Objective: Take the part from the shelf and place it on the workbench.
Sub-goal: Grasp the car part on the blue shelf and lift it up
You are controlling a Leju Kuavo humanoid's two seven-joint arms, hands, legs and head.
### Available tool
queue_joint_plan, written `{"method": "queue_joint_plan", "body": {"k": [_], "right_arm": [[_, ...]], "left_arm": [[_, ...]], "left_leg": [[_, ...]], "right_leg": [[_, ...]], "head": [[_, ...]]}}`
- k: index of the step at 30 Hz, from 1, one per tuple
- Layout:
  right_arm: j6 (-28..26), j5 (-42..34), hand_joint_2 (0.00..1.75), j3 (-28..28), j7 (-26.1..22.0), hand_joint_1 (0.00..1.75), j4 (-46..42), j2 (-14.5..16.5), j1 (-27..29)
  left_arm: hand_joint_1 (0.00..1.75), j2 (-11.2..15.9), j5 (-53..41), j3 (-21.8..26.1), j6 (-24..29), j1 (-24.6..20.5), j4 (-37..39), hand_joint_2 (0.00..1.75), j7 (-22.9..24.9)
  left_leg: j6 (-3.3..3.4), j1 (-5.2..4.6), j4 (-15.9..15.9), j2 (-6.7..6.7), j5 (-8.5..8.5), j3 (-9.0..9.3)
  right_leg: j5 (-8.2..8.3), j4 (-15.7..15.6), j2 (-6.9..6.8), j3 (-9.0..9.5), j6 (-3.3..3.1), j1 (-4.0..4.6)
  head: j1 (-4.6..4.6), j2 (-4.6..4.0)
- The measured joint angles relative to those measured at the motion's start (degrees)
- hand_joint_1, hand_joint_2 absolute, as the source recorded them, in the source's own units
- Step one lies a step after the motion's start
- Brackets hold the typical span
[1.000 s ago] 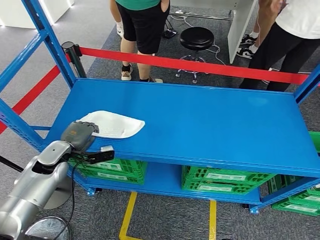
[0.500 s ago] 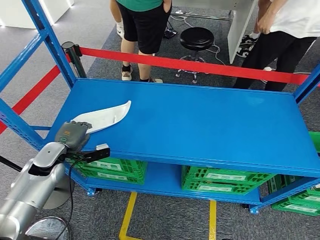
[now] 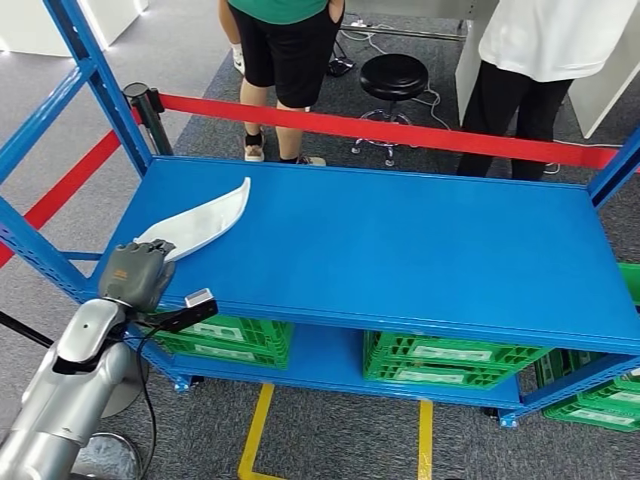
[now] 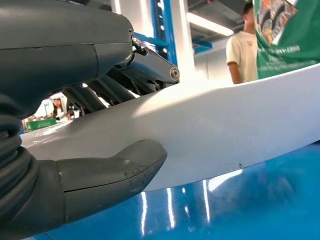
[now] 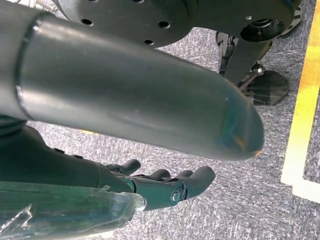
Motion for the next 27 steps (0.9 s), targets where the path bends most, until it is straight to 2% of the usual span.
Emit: {"method": "queue_joint_plan", "body": {"k": [7, 17, 23, 27], "right_arm": [[0.02, 0.3, 0.0, -0.1, -0.13, 0.0, 0.0, 0.0, 0.0], [0.03, 0.51, 0.0, -0.37, -0.32, 0.0, 0.0, 0.0, -0.01], [-0.25, 0.46, 0.0, -0.7, -0.26, 0.0, 0.0, 0.0, -0.01], [-0.95, -0.23, 0.0, -1.29, -0.13, 0.0, 0.0, 0.01, 0.04]], "left_arm": [[1.75, -1.75, -0.01, 3.38, 6.01, 1.73, -2.86, 1.75, -3.62], [1.75, -3.14, 1.94, 4.7, 7.23, 3.38, -7.18, 1.75, -6.72], [1.75, -4.26, 6.76, 5.89, 9.07, 5.18, -10.37, 1.75, -8.42], [1.75, -6.25, 19.28, 7.92, 14.04, 8.44, -14.58, 1.75, -13.94]], "left_leg": [[0.0, 0.0, 0.0, 0.0, 0.0, 0.0], [0.0, 0.0, 0.0, 0.0, 0.0, -0.01], [0.0, 0.0, 0.0, 0.0, 0.0, -0.02], [0.0, -0.01, 0.0, 0.03, -0.05, -0.03]], "right_leg": [[0.0, 0.0, 0.0, 0.01, 0.0, 0.0], [0.0, 0.0, -0.01, 0.0, 0.0, 0.0], [0.0, 0.0, -0.01, 0.0, 0.0, 0.0], [-0.01, 0.0, 0.06, -0.01, 0.0, 0.0]], "head": [[0.01, 0.0], [0.01, 0.0], [0.0, 0.0], [-0.01, 0.0]]}}
